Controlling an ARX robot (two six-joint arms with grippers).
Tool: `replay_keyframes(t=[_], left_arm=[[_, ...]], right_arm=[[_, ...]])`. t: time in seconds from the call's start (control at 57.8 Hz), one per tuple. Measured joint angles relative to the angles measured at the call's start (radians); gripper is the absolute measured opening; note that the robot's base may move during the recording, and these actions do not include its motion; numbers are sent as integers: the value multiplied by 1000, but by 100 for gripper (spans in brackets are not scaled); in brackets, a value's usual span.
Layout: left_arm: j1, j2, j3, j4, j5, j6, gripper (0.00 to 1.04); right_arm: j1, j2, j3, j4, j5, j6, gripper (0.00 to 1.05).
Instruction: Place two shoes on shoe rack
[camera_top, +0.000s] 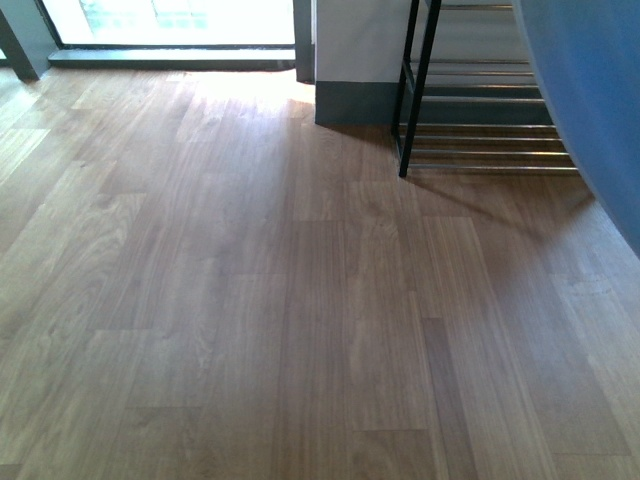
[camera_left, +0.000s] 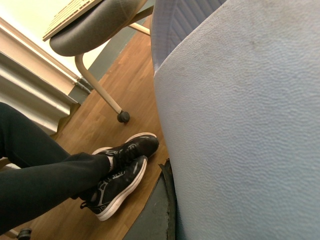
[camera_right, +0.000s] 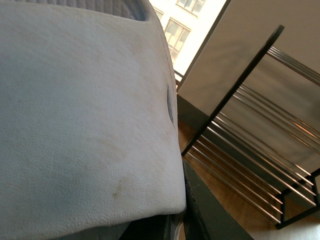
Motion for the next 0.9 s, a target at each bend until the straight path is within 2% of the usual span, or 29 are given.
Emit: replay_keyframes(t=[0.9], left_arm=[[-4, -1, 0, 0, 0, 0, 2]], right_arm=[[-1, 0, 0, 0, 5, 0, 1]])
